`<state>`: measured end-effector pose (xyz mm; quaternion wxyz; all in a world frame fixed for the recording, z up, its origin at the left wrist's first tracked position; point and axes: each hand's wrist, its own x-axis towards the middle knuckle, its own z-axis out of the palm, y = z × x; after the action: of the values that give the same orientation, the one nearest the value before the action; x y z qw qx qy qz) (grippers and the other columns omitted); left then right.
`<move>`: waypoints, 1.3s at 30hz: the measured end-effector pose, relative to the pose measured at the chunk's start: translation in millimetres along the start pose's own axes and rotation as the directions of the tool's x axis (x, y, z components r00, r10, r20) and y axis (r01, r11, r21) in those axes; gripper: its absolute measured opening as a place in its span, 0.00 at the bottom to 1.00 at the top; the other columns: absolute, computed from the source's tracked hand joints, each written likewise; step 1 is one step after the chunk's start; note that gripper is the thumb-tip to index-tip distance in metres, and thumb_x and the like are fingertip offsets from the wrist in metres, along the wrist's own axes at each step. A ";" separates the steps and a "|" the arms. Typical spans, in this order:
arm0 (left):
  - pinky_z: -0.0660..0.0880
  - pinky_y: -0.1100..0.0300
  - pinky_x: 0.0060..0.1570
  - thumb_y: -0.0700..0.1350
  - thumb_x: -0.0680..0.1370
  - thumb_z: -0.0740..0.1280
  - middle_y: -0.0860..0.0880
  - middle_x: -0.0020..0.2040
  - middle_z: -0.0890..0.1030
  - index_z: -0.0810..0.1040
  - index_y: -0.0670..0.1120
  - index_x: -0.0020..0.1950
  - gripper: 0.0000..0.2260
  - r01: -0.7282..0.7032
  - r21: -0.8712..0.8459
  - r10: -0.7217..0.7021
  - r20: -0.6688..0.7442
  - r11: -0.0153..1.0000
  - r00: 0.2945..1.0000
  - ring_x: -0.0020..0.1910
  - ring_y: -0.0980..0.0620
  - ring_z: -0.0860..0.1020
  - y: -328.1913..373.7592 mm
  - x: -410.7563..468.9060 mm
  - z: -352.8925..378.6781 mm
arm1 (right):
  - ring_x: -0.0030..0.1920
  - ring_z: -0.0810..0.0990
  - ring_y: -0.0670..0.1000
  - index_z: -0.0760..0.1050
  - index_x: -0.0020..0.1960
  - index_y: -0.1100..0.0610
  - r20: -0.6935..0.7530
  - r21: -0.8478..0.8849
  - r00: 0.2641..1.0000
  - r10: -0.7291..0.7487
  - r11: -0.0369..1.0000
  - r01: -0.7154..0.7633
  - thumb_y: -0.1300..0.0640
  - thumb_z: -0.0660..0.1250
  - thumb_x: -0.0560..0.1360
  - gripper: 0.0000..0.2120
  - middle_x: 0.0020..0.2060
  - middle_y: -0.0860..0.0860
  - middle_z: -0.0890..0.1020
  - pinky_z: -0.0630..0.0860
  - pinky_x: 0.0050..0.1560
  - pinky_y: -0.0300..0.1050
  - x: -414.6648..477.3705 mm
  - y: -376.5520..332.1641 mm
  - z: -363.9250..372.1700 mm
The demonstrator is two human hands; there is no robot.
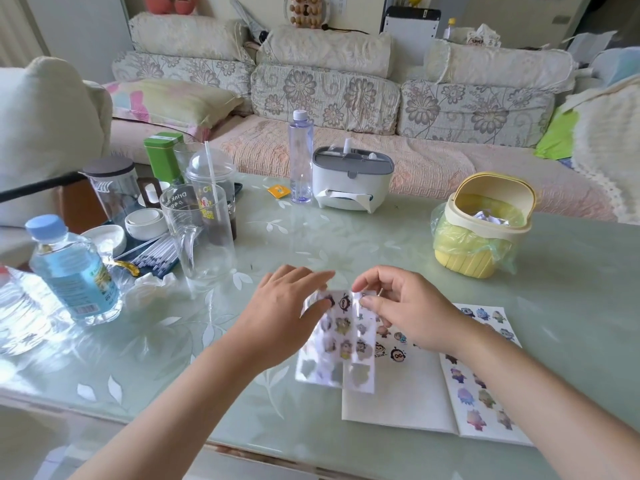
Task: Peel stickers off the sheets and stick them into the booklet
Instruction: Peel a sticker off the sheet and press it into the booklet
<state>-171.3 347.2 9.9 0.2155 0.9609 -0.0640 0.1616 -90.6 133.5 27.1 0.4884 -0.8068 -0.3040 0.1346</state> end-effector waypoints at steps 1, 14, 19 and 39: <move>0.66 0.59 0.60 0.56 0.80 0.61 0.64 0.52 0.77 0.74 0.57 0.69 0.18 0.016 -0.024 -0.015 0.019 1.000 1.000 0.56 0.56 0.71 3.7 2.0 -1.0 | 0.36 0.74 0.52 0.81 0.49 0.42 -0.002 -0.028 1.000 -0.011 1.000 0.011 0.61 0.68 0.79 0.13 0.40 0.49 0.78 0.79 0.40 0.52 -1.6 -1.7 -3.4; 0.73 0.56 0.47 0.49 0.81 0.66 0.45 0.42 0.85 0.83 0.48 0.41 0.11 0.492 -0.710 -0.413 0.303 0.504 0.859 0.40 0.51 0.78 38.7 10.8 -1.1 | 0.35 0.74 0.40 0.83 0.47 0.44 -0.252 -0.585 0.872 -0.420 0.784 0.209 0.50 0.72 0.73 0.04 0.47 0.40 0.77 0.69 0.35 0.32 -17.3 -13.7 -2.9; 0.75 0.46 0.58 0.50 0.82 0.66 0.42 0.46 0.85 0.84 0.47 0.45 0.11 0.451 -0.787 -0.340 0.324 0.421 0.883 0.44 0.48 0.80 40.1 10.2 8.1 | 0.31 0.73 0.42 0.84 0.49 0.43 -0.303 -0.547 0.872 -0.385 0.819 0.171 0.39 0.65 0.73 0.13 0.42 0.41 0.78 0.66 0.32 0.32 -17.0 -11.2 7.6; 0.74 0.68 0.42 0.42 0.80 0.69 0.48 0.43 0.87 0.85 0.46 0.48 0.06 0.347 -0.800 -0.274 0.237 0.489 0.932 0.40 0.54 0.83 56.4 12.8 5.4 | 0.34 0.75 0.36 0.84 0.41 0.44 -0.270 -0.565 0.896 -0.354 0.811 0.150 0.49 0.72 0.73 0.03 0.38 0.39 0.80 0.63 0.32 0.28 -18.2 -15.0 -12.0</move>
<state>-168.5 293.5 31.8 0.6663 0.7442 0.0333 0.0329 -104.0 118.8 44.5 0.3075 -0.8719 -0.3395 -0.1730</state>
